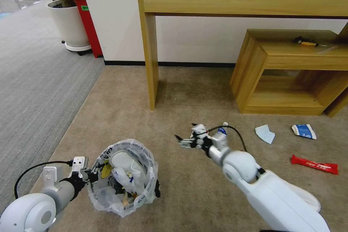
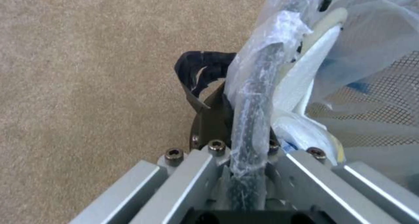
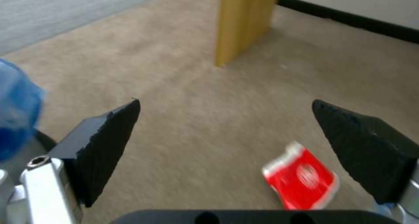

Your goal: Pick up the trash bin and place the garbage on the floor into it.

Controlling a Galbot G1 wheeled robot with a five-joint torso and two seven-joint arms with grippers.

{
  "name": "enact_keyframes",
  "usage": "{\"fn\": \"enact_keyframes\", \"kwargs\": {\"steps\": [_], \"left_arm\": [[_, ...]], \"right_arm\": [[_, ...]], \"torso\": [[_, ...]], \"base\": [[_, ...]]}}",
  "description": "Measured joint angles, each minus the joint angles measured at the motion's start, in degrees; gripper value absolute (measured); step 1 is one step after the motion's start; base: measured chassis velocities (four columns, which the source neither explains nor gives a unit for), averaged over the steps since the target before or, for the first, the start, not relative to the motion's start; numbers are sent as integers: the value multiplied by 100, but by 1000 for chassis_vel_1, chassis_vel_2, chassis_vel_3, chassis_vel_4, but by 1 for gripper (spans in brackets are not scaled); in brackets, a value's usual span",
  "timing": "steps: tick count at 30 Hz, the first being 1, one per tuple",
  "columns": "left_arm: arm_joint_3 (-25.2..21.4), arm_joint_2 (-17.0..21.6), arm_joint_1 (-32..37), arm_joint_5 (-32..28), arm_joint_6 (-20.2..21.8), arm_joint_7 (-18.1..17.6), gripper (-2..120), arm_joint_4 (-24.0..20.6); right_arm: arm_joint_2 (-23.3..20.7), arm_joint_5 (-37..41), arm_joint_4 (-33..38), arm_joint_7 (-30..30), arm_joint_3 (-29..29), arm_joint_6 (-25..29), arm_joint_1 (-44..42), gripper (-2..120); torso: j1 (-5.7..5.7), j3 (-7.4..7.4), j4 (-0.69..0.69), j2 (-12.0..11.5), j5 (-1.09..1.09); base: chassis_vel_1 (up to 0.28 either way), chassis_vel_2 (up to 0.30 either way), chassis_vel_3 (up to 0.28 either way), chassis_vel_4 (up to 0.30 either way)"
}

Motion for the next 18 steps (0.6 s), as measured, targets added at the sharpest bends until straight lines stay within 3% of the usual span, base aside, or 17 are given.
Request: {"fn": "enact_keyframes", "kwargs": {"steps": [8, 18], "left_arm": [[-3, -19, 37, 17, 0, 9, 0, -27], [-2, -70, 78, 36, 0, 30, 0, -99]], "right_arm": [[173, -335, 74, -173, 684, 219, -732, 100], [221, -376, 73, -198, 824, 256, -858, 100]], "torso": [[0, -1, 1, 0, -2], [1, 0, -1, 1, 0]], "base": [[-55, -54, 68, 65], [-215, -206, 203, 201]]}}
